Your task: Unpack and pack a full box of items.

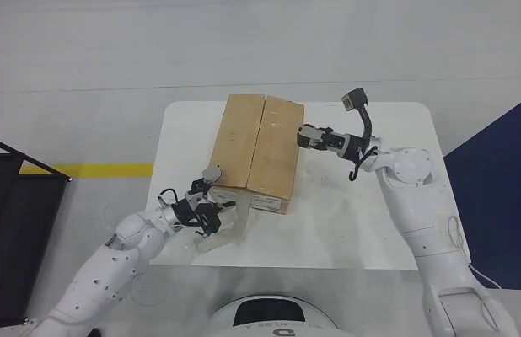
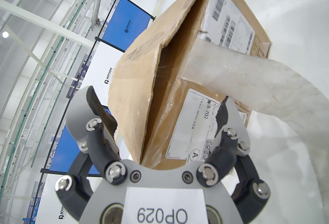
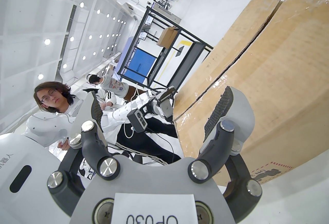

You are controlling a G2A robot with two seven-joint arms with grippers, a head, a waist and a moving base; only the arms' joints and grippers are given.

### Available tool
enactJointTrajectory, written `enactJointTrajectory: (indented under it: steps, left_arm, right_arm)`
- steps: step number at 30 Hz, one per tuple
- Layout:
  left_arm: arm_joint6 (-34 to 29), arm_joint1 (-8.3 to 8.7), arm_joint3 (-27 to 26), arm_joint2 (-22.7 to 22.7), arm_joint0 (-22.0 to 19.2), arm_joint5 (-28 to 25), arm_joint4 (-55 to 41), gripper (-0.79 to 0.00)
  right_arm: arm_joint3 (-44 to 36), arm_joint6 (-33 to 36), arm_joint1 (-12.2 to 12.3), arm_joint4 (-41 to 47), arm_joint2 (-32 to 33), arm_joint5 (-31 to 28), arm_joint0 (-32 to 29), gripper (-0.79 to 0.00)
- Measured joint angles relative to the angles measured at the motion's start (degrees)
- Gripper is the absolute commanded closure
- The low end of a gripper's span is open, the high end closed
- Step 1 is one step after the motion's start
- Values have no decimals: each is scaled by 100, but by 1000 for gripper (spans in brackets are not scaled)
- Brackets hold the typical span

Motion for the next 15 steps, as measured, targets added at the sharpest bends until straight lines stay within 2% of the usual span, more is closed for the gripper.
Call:
enactJointTrajectory:
  steps: [6, 11, 15]
  left_arm:
    - [-136, -52, 10, 148, -143, -45, 282, -785]
    - [-442, -145, 139, 398, -344, 146, 643, -785]
    - [-413, -169, 172, 435, -352, 240, 715, -785]
  right_arm:
    - [8, 11, 30, 120, 23, -68, -50, -785]
    - [-35, -16, 64, 128, 60, -86, -144, -785]
    - [-59, -32, 87, 156, 82, -92, -208, -785]
